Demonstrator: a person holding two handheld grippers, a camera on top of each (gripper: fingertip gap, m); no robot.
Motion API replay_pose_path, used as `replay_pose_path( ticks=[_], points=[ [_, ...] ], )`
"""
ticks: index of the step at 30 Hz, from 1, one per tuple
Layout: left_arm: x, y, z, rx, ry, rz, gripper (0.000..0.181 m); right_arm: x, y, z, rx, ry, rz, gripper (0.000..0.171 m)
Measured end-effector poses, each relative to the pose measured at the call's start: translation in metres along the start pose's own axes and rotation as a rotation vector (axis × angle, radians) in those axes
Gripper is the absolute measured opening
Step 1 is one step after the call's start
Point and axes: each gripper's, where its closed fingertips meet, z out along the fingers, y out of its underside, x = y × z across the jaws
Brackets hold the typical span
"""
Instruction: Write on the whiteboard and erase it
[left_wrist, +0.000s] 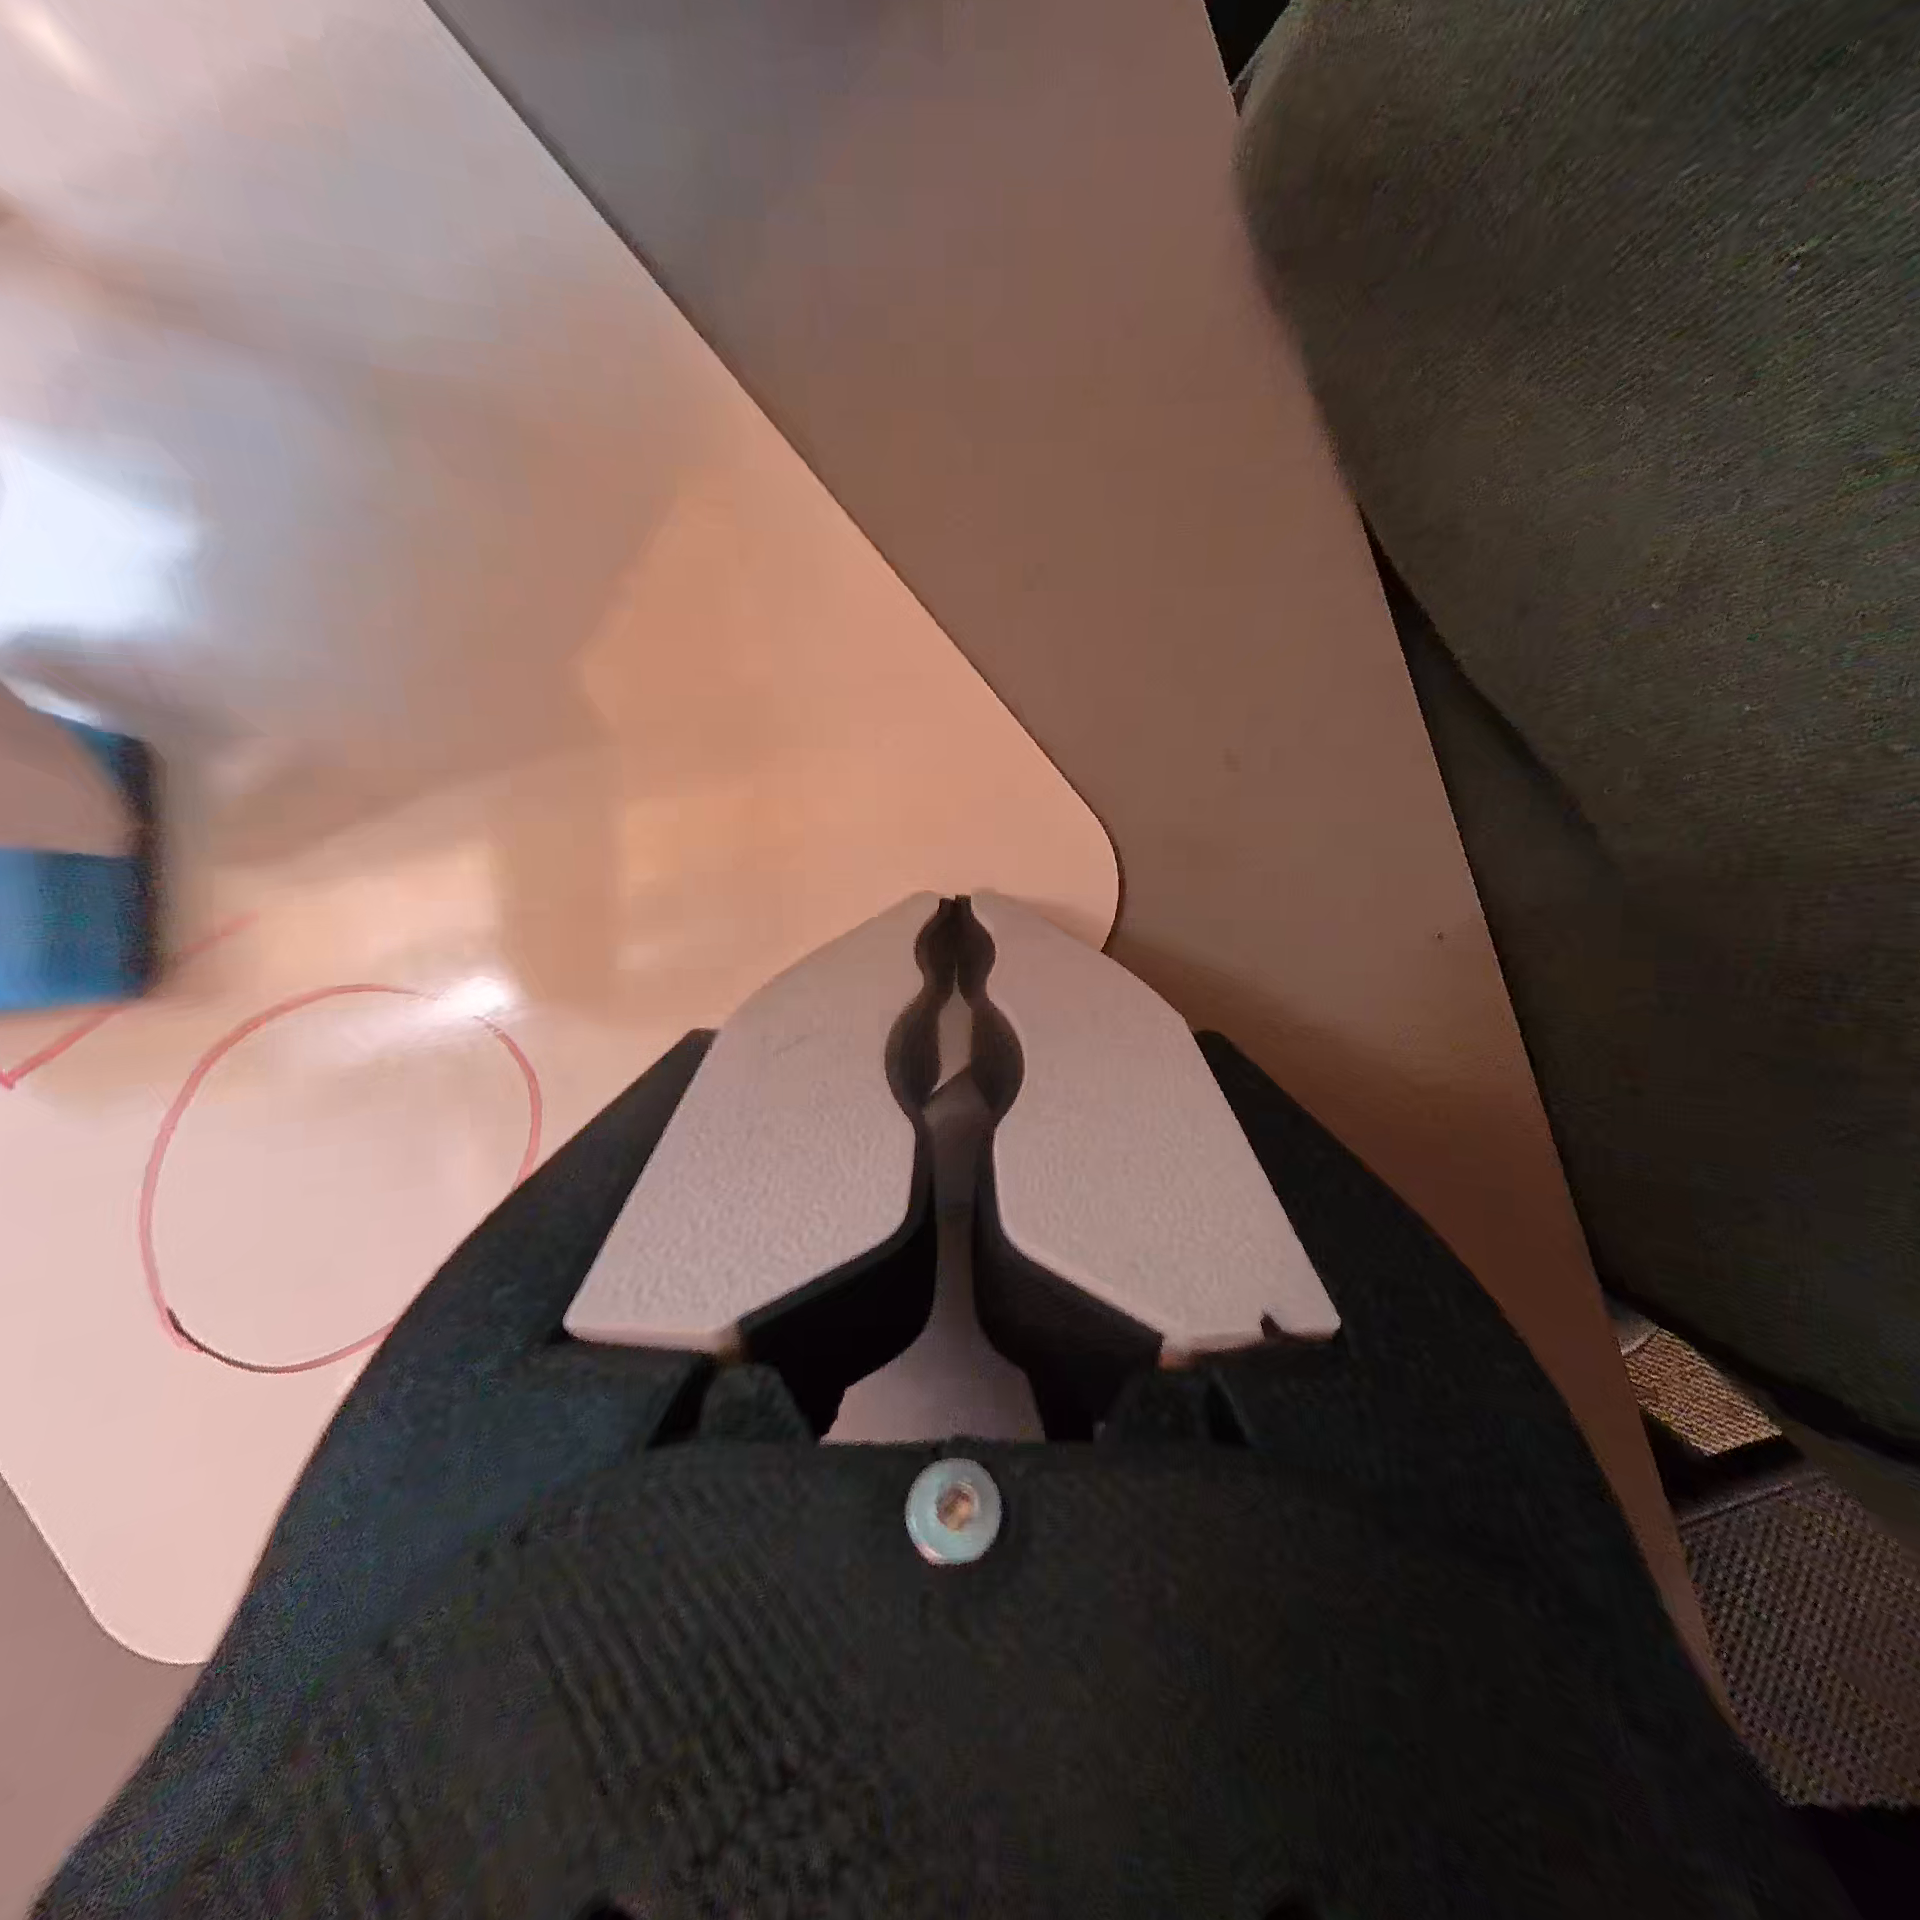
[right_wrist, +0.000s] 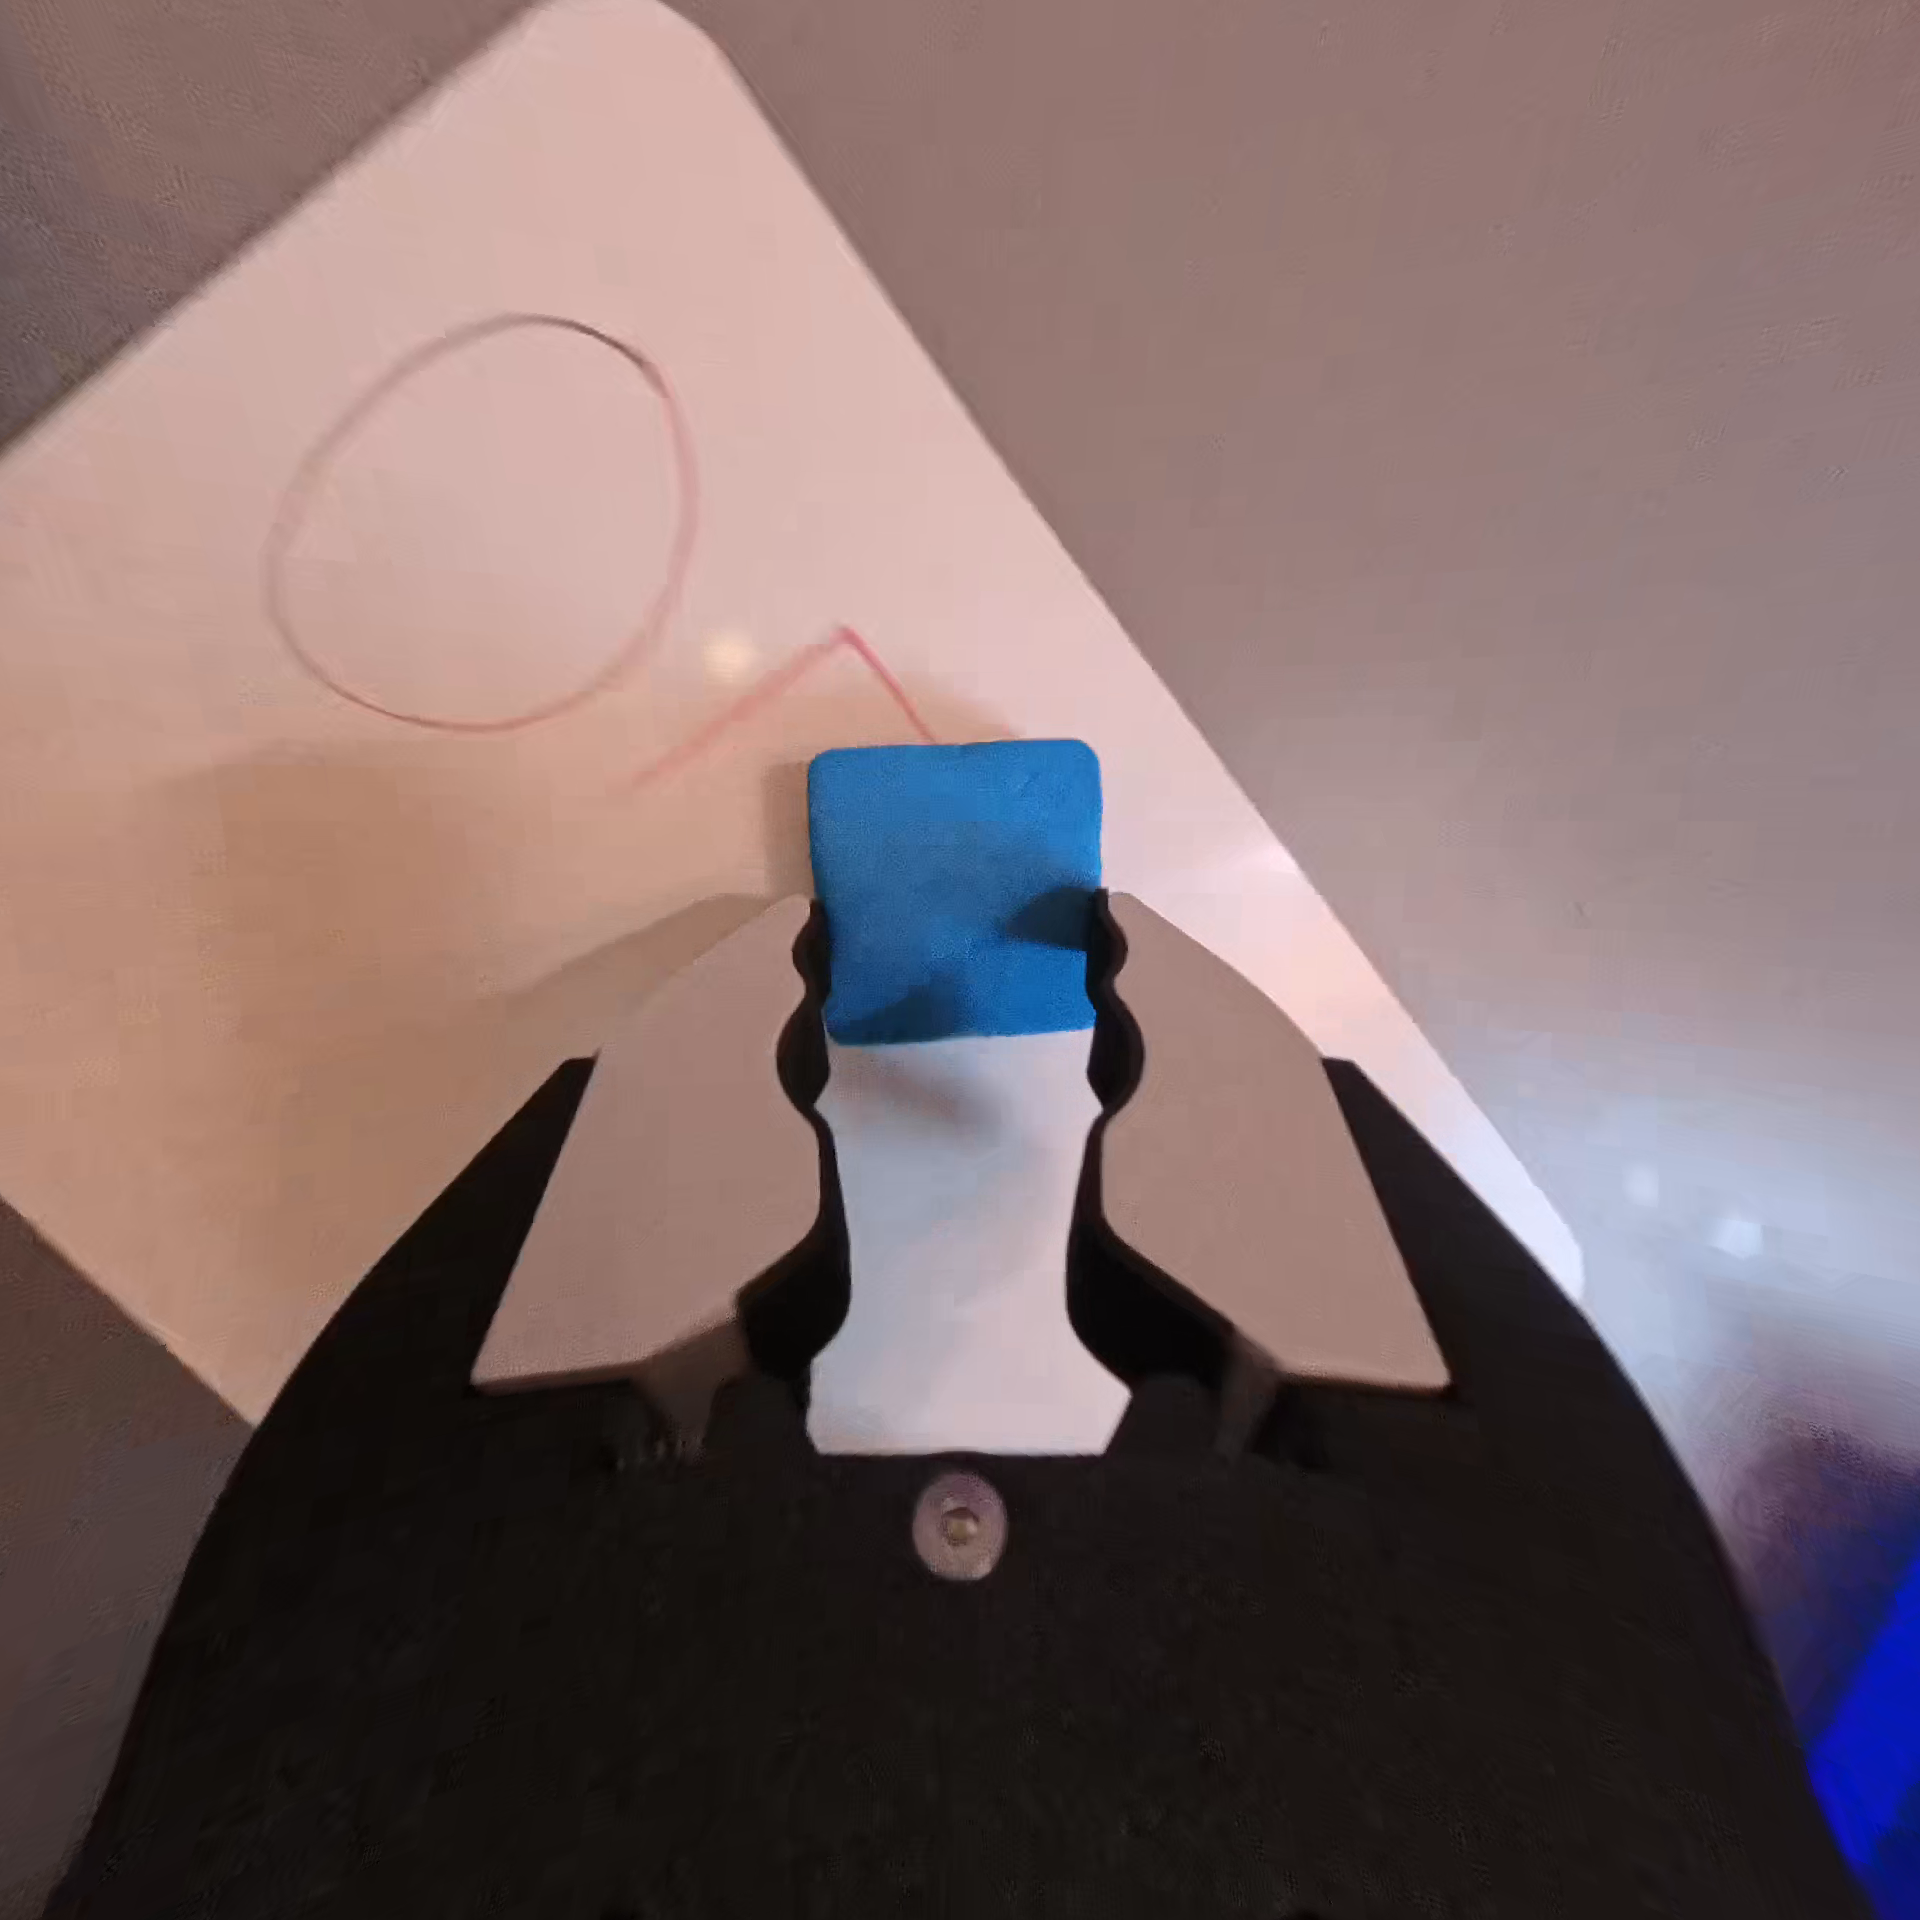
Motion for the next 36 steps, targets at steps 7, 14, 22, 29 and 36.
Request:
replay_pose_path(
  ticks=[7,14,22,29,36],
  points=[
    [0.0,0.001,0.0,0.01,-0.01,-0.001,0.0,-0.049,0.011,-0.008,-0.038,-0.055,-0.128,0.048],
    [0.001,0.002,-0.001,0.03,-0.004,-0.029,0.001,0.009,0.046,-0.022,-0.026,0.017,0.071,0.048],
    [0.002,0.001,0.0,0.033,0.014,-0.036,0.0,0.013,0.008,-0.002,0.016,0.03,0.045,0.048],
    [0.005,0.0,0.001,0.045,0.043,-0.032,0.0,-0.058,-0.006,0.001,-0.031,-0.05,-0.144,0.048],
    [0.006,-0.002,0.002,0.052,0.047,-0.015,0.0,0.003,0.017,-0.006,-0.081,0.008,0.046,0.048]
  ],
)
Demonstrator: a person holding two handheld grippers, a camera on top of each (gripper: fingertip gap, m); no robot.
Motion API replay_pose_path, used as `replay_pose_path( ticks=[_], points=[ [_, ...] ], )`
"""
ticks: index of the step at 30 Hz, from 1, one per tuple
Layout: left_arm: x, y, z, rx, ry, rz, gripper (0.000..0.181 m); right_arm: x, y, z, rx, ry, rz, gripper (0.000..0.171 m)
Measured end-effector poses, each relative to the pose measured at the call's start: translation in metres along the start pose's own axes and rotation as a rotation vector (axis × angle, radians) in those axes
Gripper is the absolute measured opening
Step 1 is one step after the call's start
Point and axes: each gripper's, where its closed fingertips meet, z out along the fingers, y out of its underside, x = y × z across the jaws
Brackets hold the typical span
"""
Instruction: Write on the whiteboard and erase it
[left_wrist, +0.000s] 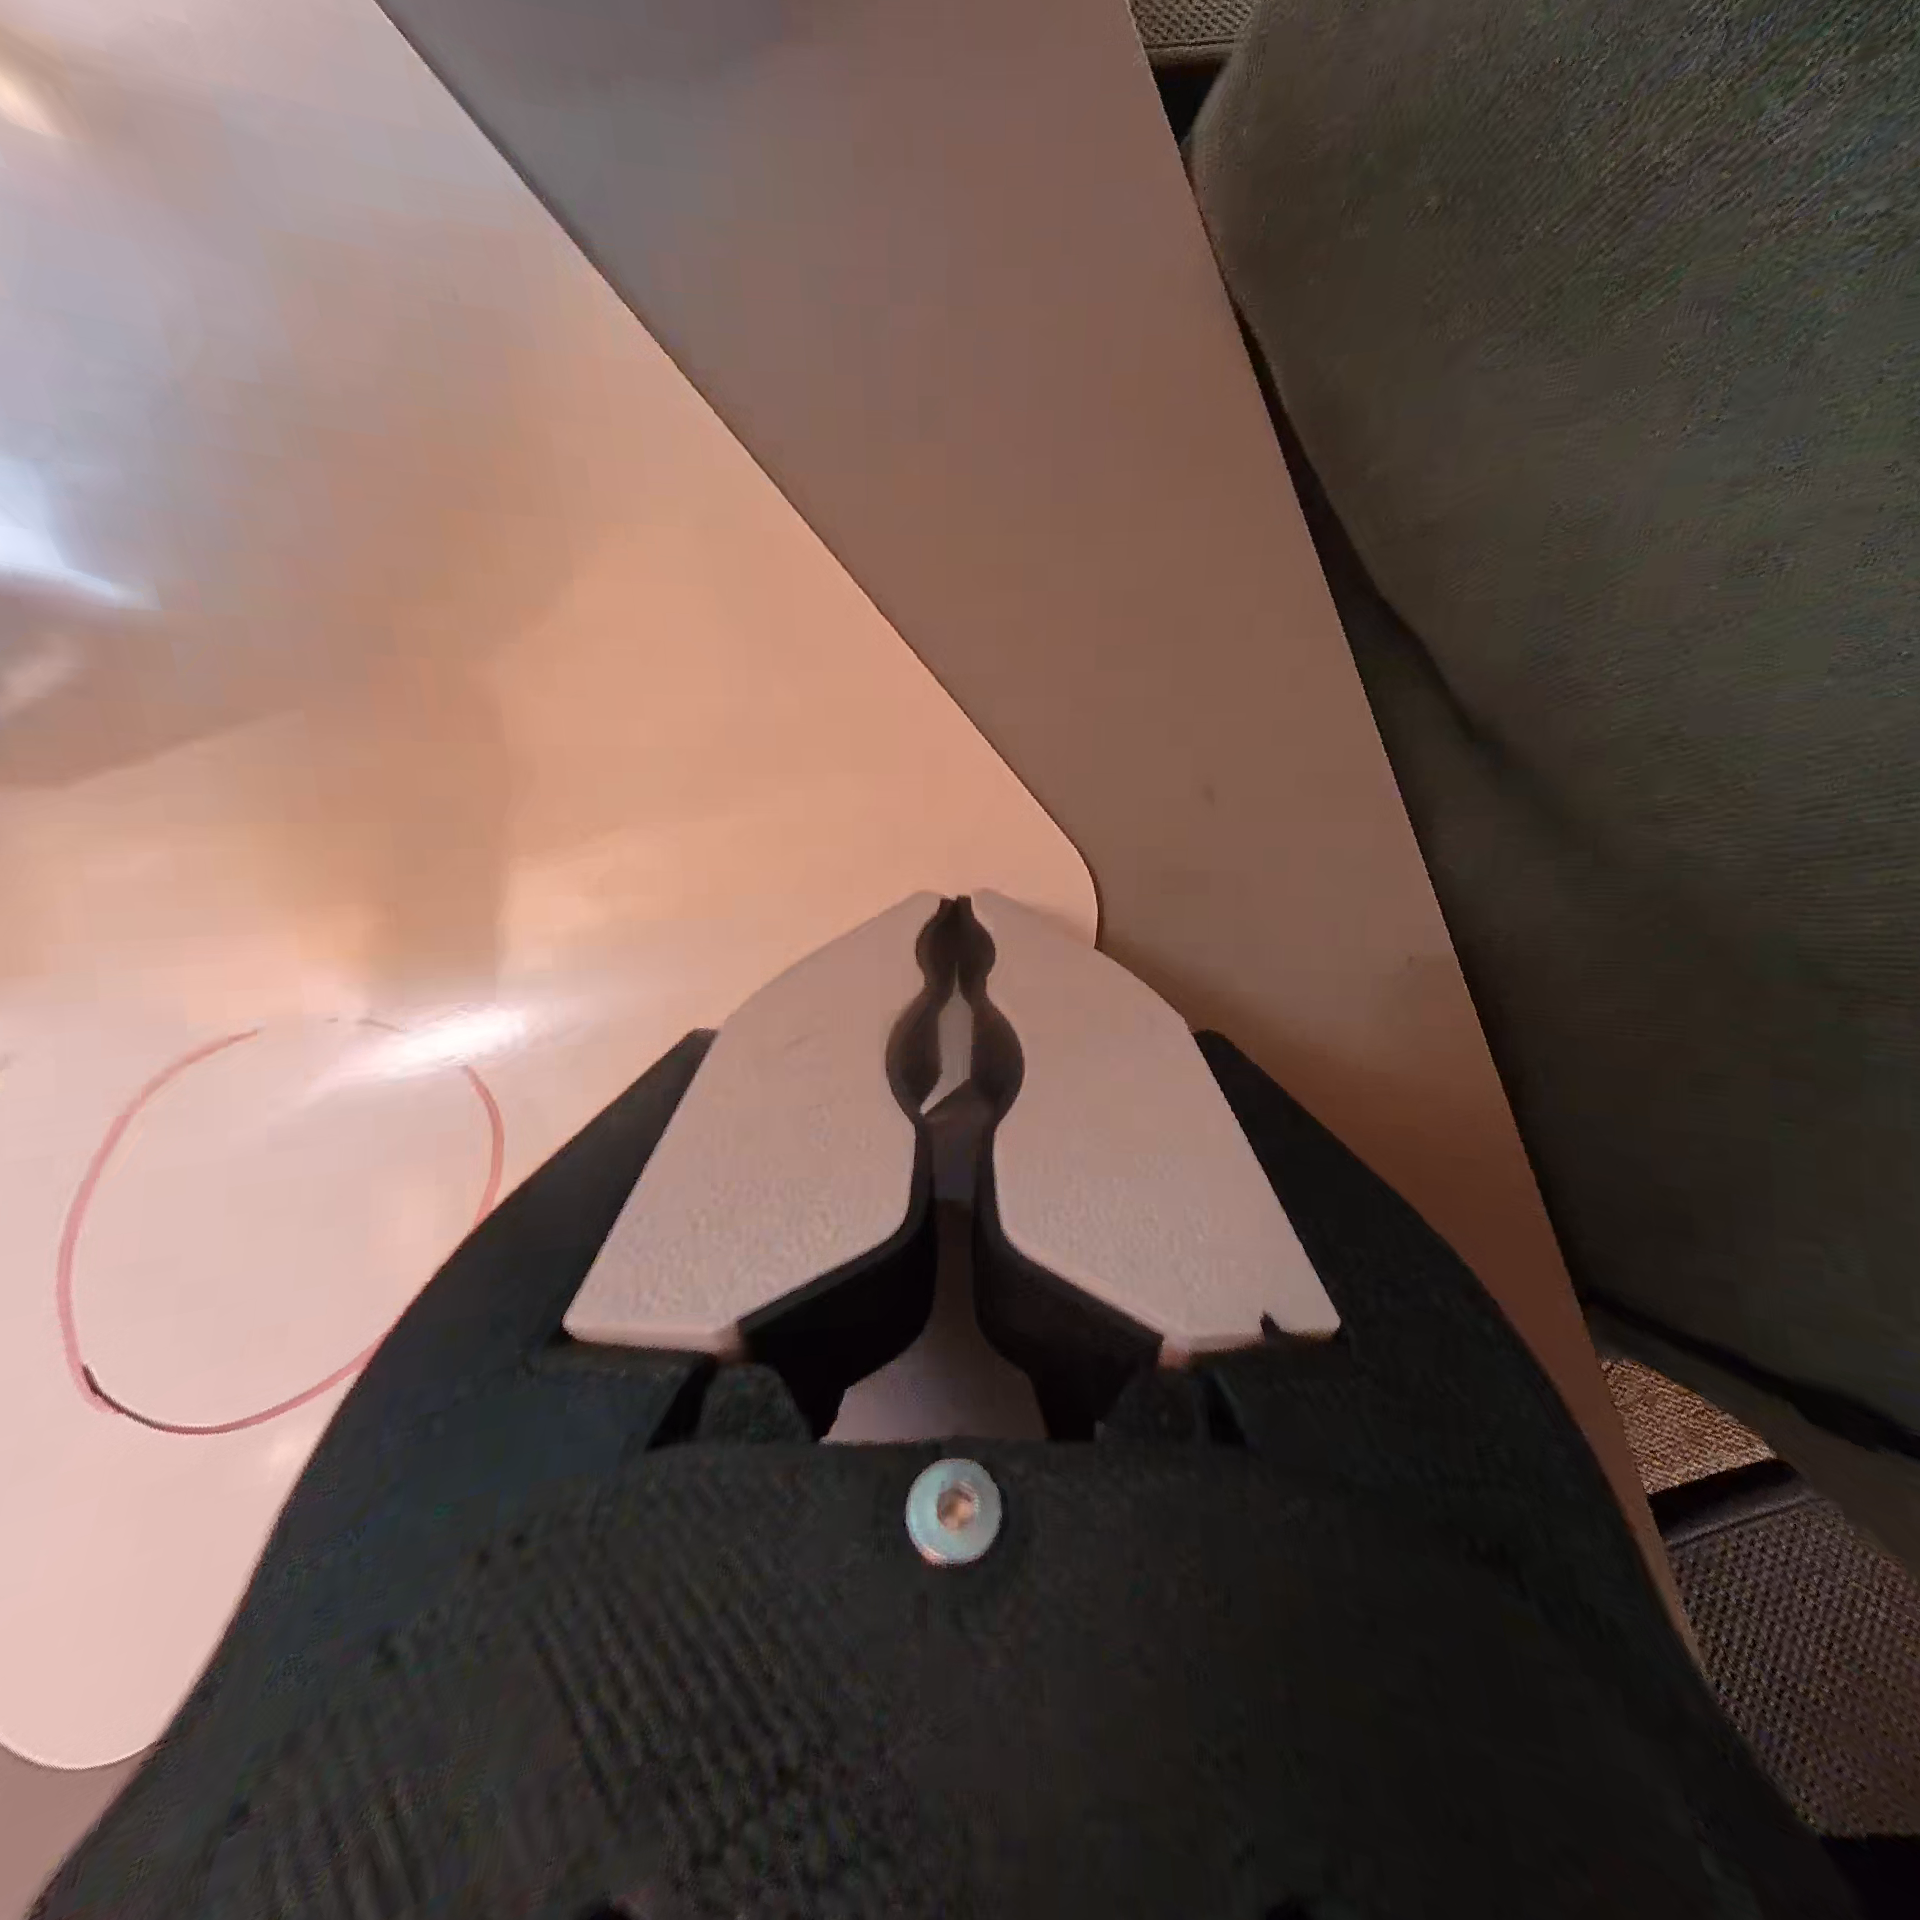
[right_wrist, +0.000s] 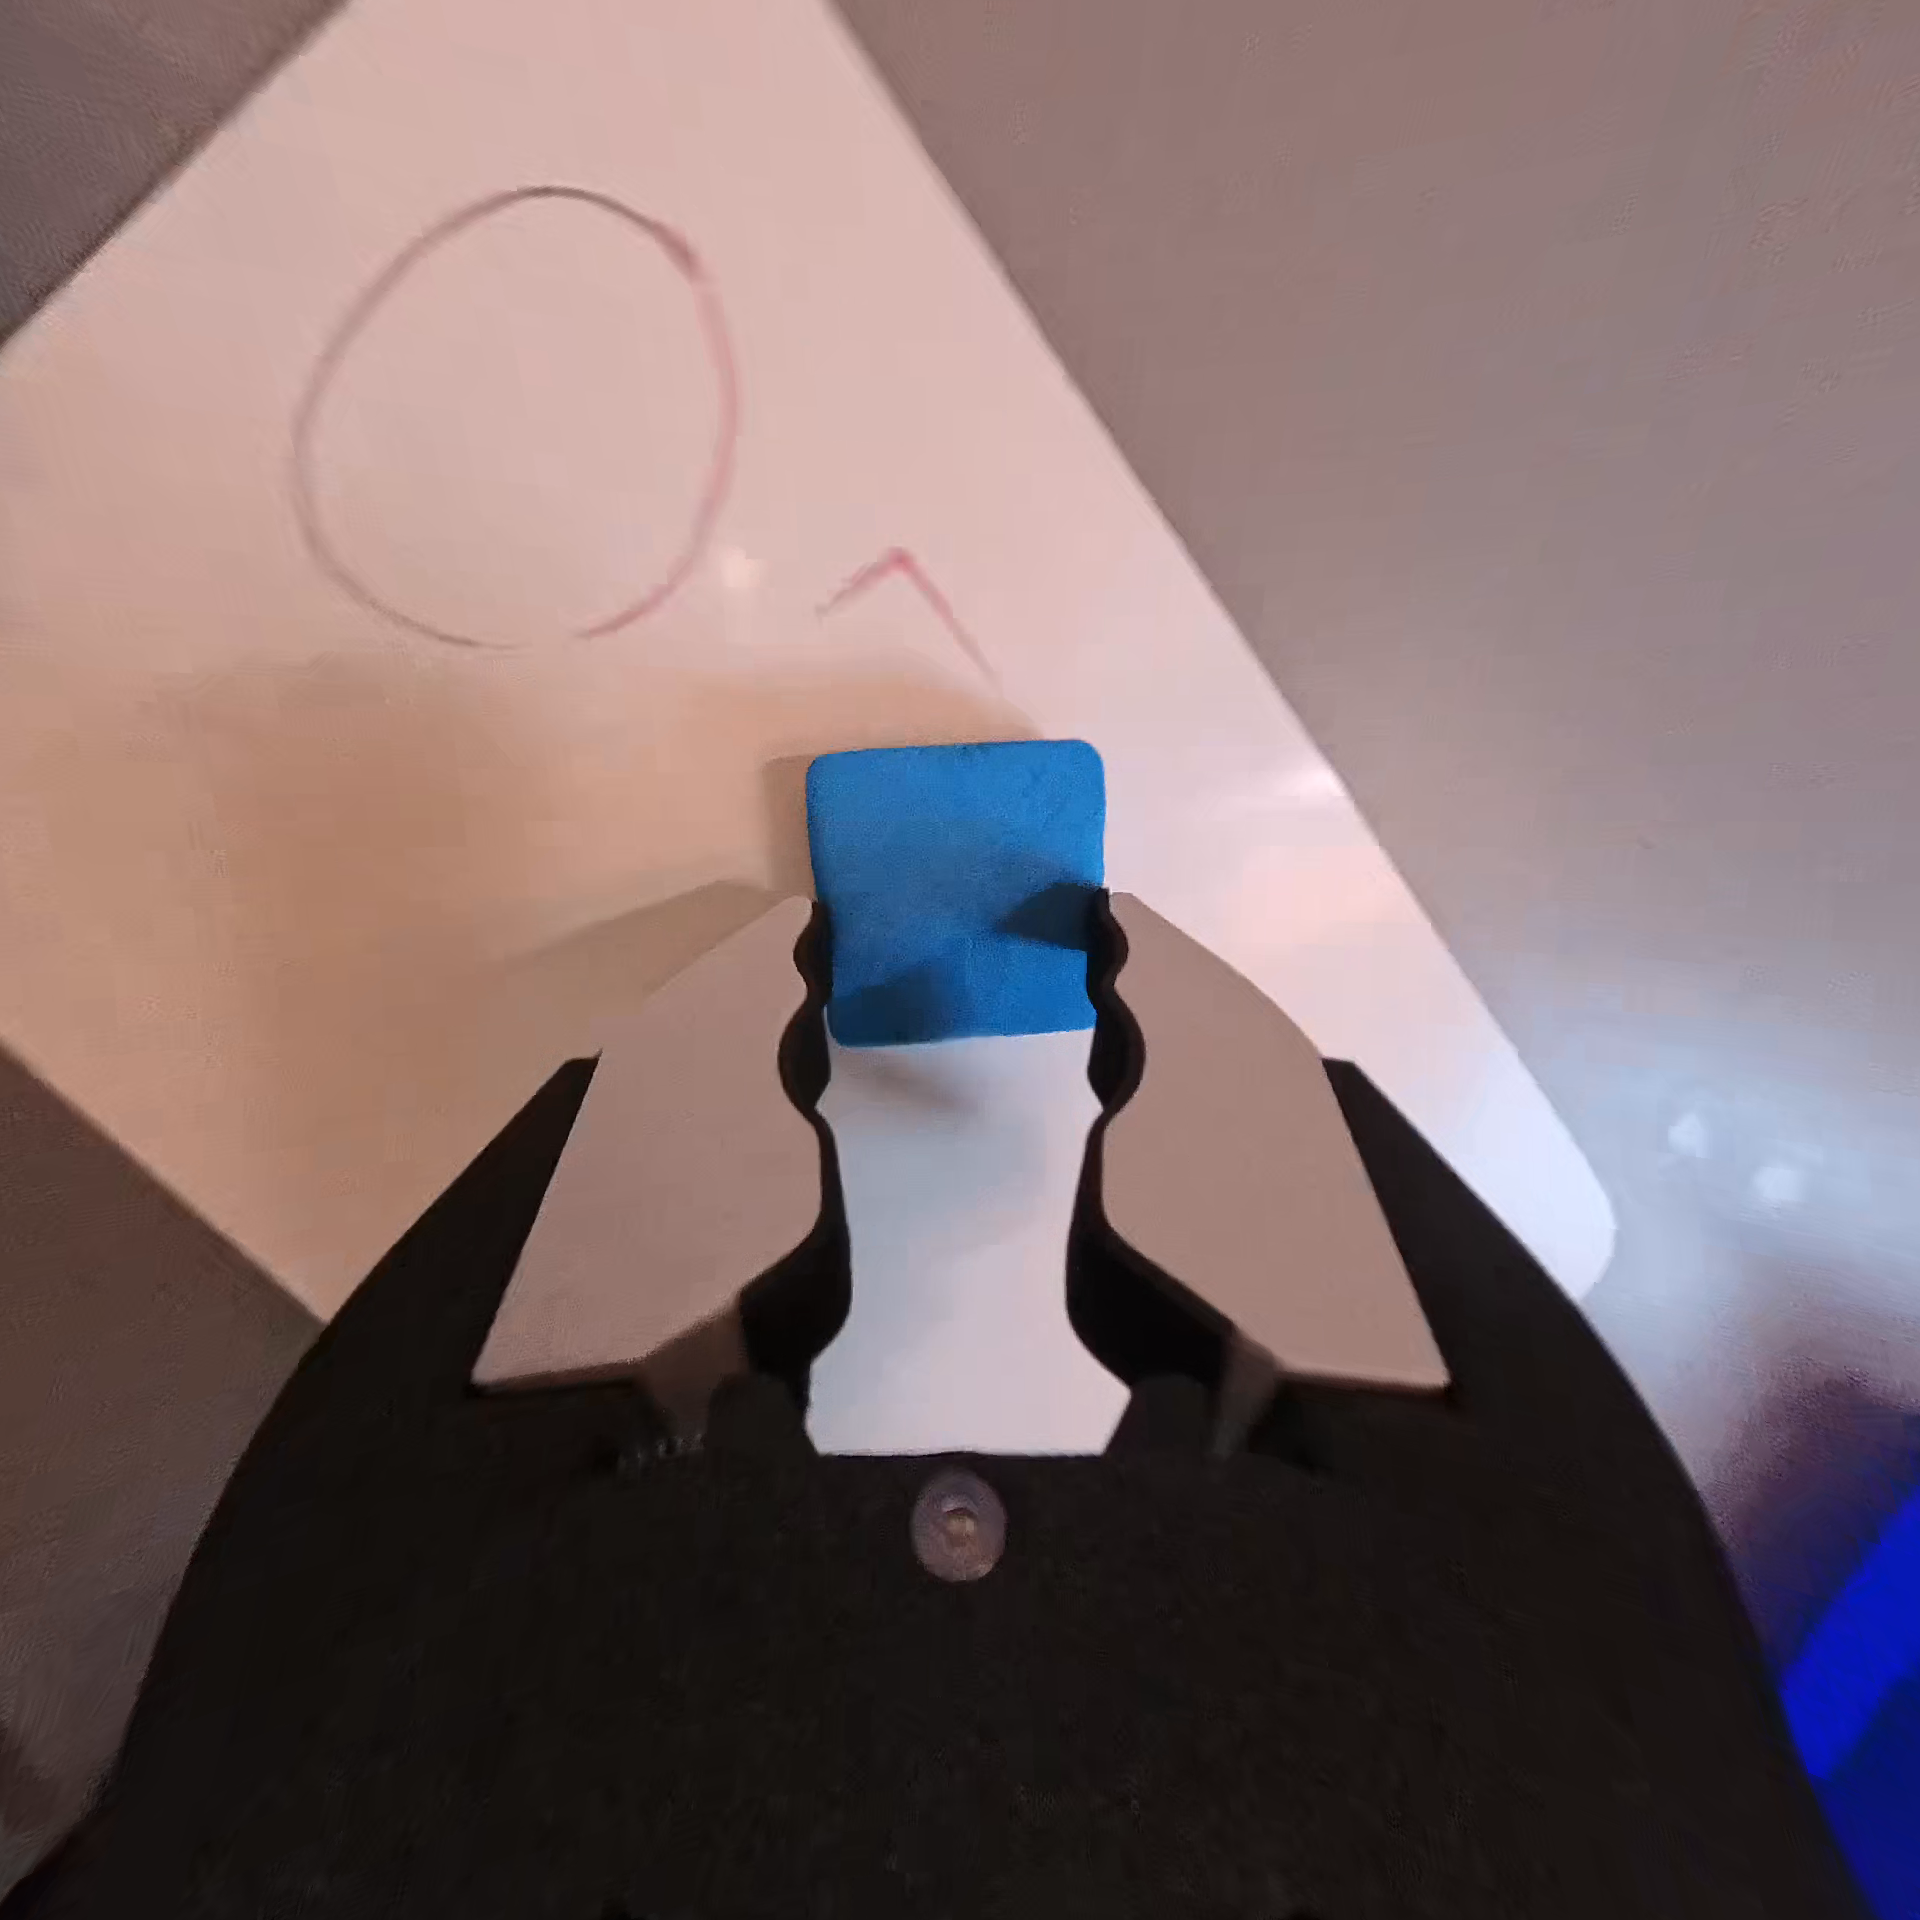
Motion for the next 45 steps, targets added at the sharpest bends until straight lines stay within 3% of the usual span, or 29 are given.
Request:
replay_pose_path(
  ticks=[2,4,7,9,11,14,16,19,22,25,28,30,33,36,39,41,45],
  points=[
    [0.0,0.0,0.0,0.006,0.013,-0.002,0.0,-0.044,-0.02,0.006,-0.009,-0.041,-0.138,0.048],
    [0.0,0.0,0.0,0.004,0.021,-0.004,0.0,-0.055,-0.048,0.017,0.032,-0.05,-0.184,0.048],
    [-0.001,0.0,0.0,0.005,0.002,-0.006,0.0,0.011,-0.043,0.019,0.045,0.014,0.0,0.048],
    [-0.001,0.001,-0.001,0.01,-0.009,-0.01,0.0,0.021,-0.019,0.01,0.012,0.016,0.031,0.048],
    [-0.001,0.002,-0.001,0.011,-0.007,-0.01,0.0,-0.019,-0.018,0.007,-0.021,-0.035,-0.085,0.048],
    [-0.002,0.002,-0.001,0.005,0.006,-0.009,0.0,-0.083,-0.054,0.019,0.01,-0.107,-0.311,0.048],
    [-0.003,0.001,-0.001,0.006,0.003,-0.012,0.0,-0.062,-0.075,0.028,0.062,-0.101,-0.253,0.048],
    [-0.004,0.001,-0.001,0.0,-0.006,-0.007,0.0,0.006,-0.051,0.021,0.035,-0.02,-0.064,0.048],
    [-0.003,0.001,-0.001,0.002,-0.008,0.001,0.0,-0.046,-0.028,0.008,-0.035,-0.097,-0.198,0.048],
    [-0.003,0.001,0.0,0.003,0.009,-0.003,0.0,-0.104,-0.052,0.014,-0.015,-0.143,-0.371,0.048],
    [-0.003,-0.001,0.001,0.001,0.009,-0.005,0.0,-0.054,-0.088,0.03,0.063,-0.084,-0.227,0.048],
    [-0.004,-0.002,0.001,-0.008,-0.001,0.002,0.0,-0.021,-0.081,0.028,0.025,-0.046,-0.164,0.048],
    [-0.004,-0.001,0.001,-0.001,-0.005,0.003,0.0,-0.059,-0.058,0.016,-0.052,-0.109,-0.281,0.048],
    [-0.004,0.0,0.0,-0.004,-0.002,0.007,0.0,-0.101,-0.078,0.021,-0.032,-0.138,-0.4,0.048],
    [-0.004,-0.001,0.001,-0.005,-0.003,-0.001,0.0,-0.058,-0.102,0.034,0.021,-0.094,-0.278,0.048],
    [-0.005,-0.001,0.001,-0.002,-0.014,-0.003,0.0,-0.041,-0.091,0.03,-0.007,-0.078,-0.252,0.048],
    [-0.004,0.0,0.0,-0.007,-0.016,0.005,0.0,-0.101,-0.068,0.018,-0.077,-0.156,-0.462,0.048]
  ],
)
